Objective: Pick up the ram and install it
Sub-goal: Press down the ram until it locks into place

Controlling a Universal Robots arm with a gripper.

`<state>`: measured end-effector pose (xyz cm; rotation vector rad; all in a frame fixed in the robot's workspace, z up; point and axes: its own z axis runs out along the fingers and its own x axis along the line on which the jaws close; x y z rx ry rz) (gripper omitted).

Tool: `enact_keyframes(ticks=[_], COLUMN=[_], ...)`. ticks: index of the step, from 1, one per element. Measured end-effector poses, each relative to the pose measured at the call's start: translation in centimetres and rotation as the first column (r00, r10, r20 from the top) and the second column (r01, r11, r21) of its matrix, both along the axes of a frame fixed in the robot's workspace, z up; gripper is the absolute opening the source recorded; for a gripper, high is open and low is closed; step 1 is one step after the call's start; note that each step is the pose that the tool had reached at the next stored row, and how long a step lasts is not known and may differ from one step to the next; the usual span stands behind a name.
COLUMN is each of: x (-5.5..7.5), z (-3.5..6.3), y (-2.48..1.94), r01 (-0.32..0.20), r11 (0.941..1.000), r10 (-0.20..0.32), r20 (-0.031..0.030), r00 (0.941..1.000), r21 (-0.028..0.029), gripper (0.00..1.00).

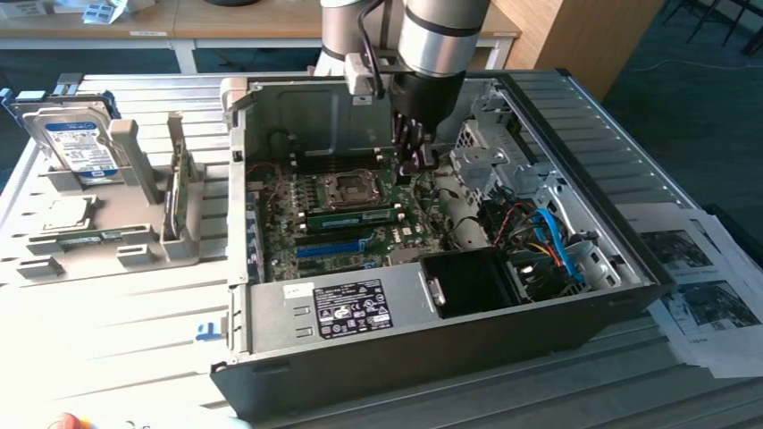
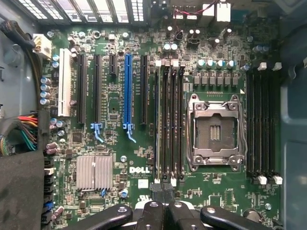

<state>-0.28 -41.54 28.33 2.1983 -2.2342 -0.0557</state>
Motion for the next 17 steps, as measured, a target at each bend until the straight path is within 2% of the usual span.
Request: enact_keyframes(ticks=[17], x=[0.0], z=[-1.17], y=[0.0], r01=[0.0], r11=[1.0], r10=[0.0], r20=[0.0], r00=[1.0], r21=[0.0], gripper=[0.1])
